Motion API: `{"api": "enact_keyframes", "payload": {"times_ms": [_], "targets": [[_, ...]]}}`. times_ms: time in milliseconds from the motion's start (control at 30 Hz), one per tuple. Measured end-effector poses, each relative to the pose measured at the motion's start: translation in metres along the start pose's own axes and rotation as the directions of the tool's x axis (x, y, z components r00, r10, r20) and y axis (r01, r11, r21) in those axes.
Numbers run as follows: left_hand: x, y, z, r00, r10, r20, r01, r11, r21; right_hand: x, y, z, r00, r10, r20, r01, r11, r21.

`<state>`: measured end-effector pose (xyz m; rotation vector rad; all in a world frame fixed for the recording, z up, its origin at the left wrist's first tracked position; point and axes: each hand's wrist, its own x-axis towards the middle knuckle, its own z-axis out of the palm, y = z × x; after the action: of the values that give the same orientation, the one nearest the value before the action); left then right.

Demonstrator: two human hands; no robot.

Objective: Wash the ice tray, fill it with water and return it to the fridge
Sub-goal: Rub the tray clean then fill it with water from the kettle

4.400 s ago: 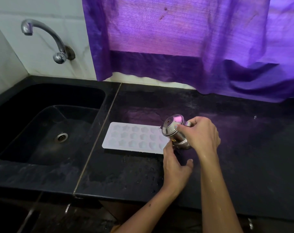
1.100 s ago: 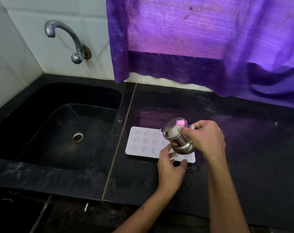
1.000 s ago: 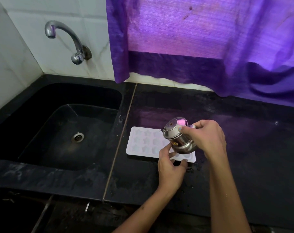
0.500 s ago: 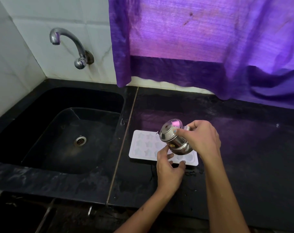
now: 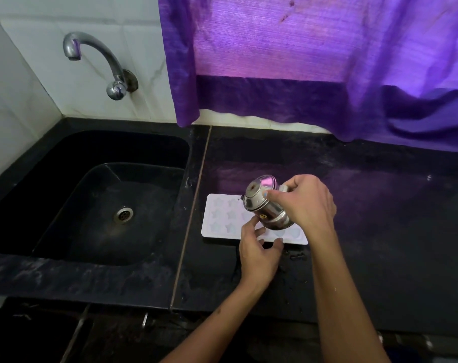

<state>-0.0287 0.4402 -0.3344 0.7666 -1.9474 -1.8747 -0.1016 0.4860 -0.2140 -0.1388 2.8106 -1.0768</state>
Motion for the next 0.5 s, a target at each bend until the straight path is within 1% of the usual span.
{"api": "enact_keyframes", "payload": {"times_ms": [200, 400, 500], "targets": [[-0.0006, 0.0019, -0.0023, 1.0, -0.014, 0.006, 0.014, 1.0, 0.003, -0.0015, -0.0014, 0.0021, 1.0, -0.003, -0.008, 0.003, 1.0, -0.007], [-0.0026, 0.0032, -0.0053, 1.0, -0.019, 0.005, 0.019, 0.999, -0.027, 0.0008, 0.0027, 0.0025, 0.999, 0.054, 0.002, -0.055, 0.998, 0.024], [-0.0038, 0.0044, -0.0063, 1.0, 0.001, 0.005, -0.001, 0.999, -0.032, 0.0013, 0.0038, 0.0021, 0.999, 0.051, -0.003, -0.051, 0.998, 0.044]]}}
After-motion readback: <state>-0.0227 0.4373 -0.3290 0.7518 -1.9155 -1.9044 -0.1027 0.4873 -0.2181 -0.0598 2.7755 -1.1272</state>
